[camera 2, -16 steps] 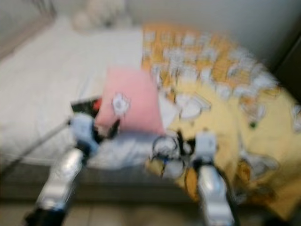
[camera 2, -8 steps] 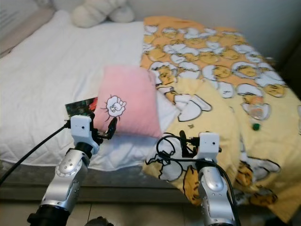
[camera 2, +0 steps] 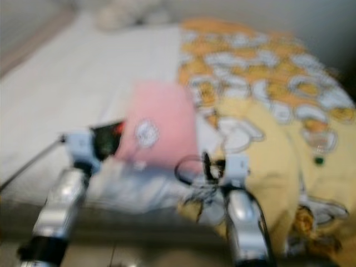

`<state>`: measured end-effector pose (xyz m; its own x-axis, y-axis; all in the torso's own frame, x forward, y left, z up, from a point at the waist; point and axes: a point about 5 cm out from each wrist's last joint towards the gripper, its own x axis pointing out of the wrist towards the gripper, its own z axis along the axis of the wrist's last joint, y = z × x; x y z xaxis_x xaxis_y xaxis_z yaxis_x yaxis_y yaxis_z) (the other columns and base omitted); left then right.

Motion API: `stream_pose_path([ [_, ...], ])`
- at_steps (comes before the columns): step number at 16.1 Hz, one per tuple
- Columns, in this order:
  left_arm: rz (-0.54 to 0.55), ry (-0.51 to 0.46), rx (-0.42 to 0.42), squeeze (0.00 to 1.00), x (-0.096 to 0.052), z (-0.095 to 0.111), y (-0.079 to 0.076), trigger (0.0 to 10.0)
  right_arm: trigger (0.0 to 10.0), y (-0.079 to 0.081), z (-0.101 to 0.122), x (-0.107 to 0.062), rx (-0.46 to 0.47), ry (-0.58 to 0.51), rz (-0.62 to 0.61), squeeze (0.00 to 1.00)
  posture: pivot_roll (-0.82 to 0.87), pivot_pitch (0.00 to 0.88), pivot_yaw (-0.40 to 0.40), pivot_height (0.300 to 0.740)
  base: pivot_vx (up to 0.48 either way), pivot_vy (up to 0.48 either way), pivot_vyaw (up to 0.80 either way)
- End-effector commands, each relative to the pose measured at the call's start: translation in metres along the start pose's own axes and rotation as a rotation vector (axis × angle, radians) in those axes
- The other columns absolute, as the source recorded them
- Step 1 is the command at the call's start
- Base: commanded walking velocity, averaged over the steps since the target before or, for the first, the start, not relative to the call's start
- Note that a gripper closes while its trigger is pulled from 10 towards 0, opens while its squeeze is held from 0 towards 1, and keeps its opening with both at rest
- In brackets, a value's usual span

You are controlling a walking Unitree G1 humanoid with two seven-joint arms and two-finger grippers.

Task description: Clean up the room

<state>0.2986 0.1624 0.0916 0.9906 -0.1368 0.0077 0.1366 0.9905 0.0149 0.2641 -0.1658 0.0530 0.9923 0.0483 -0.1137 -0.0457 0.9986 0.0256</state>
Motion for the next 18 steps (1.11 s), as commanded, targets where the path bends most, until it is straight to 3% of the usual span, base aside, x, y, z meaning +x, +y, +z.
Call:
stream_pose_path([
  [1, -0.057, -0.014, -0.015, 0.0, 0.004, 0.003, -0.018, 10.0, 10.0, -0.017, -0.005, -0.006, -0.013, 0.024, -0.054, 0.0, 0.07, 0.0, -0.032, 0.74, 0.48, 0.0, 0.0],
  [4, -0.082, -0.029, -0.007, 0.0, 0.011, 0.011, -0.021, 10.0, 10.0, -0.025, 0.0, -0.001, 0.013, 0.016, -0.092, 0.0, 0.07, 0.0, -0.031, 0.74, 0.16, 0.0, 0.0],
  [6, -0.075, 0.1, -0.029, 0.0, 0.039, 0.018, -0.019, 10.0, 10.0, -0.047, 0.009, 0.015, 0.099, 0.041, -0.158, 0.0, 0.07, 0.0, -0.027, 0.74, 0.0, 0.0, 0.0],
  [8, -0.058, 0.194, -0.09, 0.0, 0.056, 0.023, -0.012, 10.0, 10.0, -0.045, 0.007, 0.033, 0.162, 0.139, -0.088, 0.0, 0.06, 0.0, -0.013, 0.74, 0.0, 0.0, 0.0],
  [9, -0.055, 0.205, -0.108, 0.0, 0.058, 0.025, -0.011, 10.0, 10.0, -0.044, 0.007, 0.036, 0.183, 0.156, -0.07, 0.0, 0.06, 0.0, -0.013, 0.74, 0.0, 0.0, 0.0],
  [11, -0.082, 0.28, -0.144, 0.0, 0.056, 0.027, -0.004, 10.0, 10.0, -0.032, 0.007, 0.043, 0.249, 0.225, 0.045, 0.0, 0.06, 0.0, -0.004, 0.74, 0.0, 0.0, 0.0],
  [12, -0.118, 0.402, -0.227, 0.0, 0.045, 0.03, 0.007, 10.0, 10.0, -0.026, 0.011, 0.051, 0.324, 0.27, 0.152, 0.0, 0.08, 0.0, -0.011, 0.74, 0.0, 0.0, 0.0],
  [13, -0.114, 0.436, -0.256, 0.0, 0.039, 0.033, 0.013, 10.0, 10.0, -0.027, 0.01, 0.055, 0.354, 0.279, 0.159, 0.0, 0.09, 0.0, -0.013, 0.74, 0.0, 0.0, 0.0],
  [15, -0.088, 0.442, -0.235, 0.0, 0.036, 0.036, 0.02, 10.0, 10.0, -0.025, 0.009, 0.056, 0.37, 0.28, 0.188, 0.0, 0.11, 0.0, -0.018, 0.74, 0.0, 0.0, 0.0],
  [18, -0.061, 0.491, -0.217, 0.0, 0.013, 0.041, 0.026, 10.0, 10.0, -0.011, 0.007, 0.061, 0.431, 0.307, 0.266, 0.0, 0.17, 0.0, -0.066, 0.74, 0.0, 0.0, 0.0],
])
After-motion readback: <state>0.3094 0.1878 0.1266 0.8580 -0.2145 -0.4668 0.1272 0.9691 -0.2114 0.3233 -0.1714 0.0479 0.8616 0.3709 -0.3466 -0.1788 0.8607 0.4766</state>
